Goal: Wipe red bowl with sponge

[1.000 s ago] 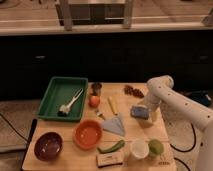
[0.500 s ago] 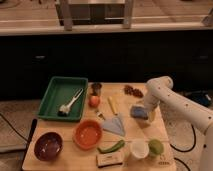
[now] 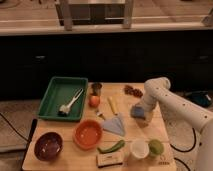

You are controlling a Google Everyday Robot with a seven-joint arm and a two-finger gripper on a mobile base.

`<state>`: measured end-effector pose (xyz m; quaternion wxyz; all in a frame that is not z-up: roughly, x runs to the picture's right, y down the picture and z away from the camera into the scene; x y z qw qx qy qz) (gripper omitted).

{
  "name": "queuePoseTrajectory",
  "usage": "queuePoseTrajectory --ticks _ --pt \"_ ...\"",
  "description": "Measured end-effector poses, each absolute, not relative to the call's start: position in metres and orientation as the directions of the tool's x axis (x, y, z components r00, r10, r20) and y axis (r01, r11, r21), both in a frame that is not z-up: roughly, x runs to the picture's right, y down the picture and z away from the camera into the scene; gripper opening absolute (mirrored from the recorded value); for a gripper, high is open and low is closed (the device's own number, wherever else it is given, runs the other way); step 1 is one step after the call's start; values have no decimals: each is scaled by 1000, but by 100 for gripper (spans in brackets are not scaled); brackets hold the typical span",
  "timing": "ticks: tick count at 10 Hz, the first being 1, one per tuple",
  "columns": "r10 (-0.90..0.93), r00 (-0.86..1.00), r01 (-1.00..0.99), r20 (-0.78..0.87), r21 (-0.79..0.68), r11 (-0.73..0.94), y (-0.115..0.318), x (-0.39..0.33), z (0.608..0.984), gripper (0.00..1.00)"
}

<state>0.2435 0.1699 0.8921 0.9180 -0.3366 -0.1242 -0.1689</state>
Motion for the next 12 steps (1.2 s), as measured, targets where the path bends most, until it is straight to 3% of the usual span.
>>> queuePoseTrajectory --ticks 5,6,12 --pt "-236 904 409 356 -564 717 162 238 888 7" --pt "-243 897 422 369 -553 718 154 237 885 1" --pt "-358 766 610 535 -428 667 108 234 858 0"
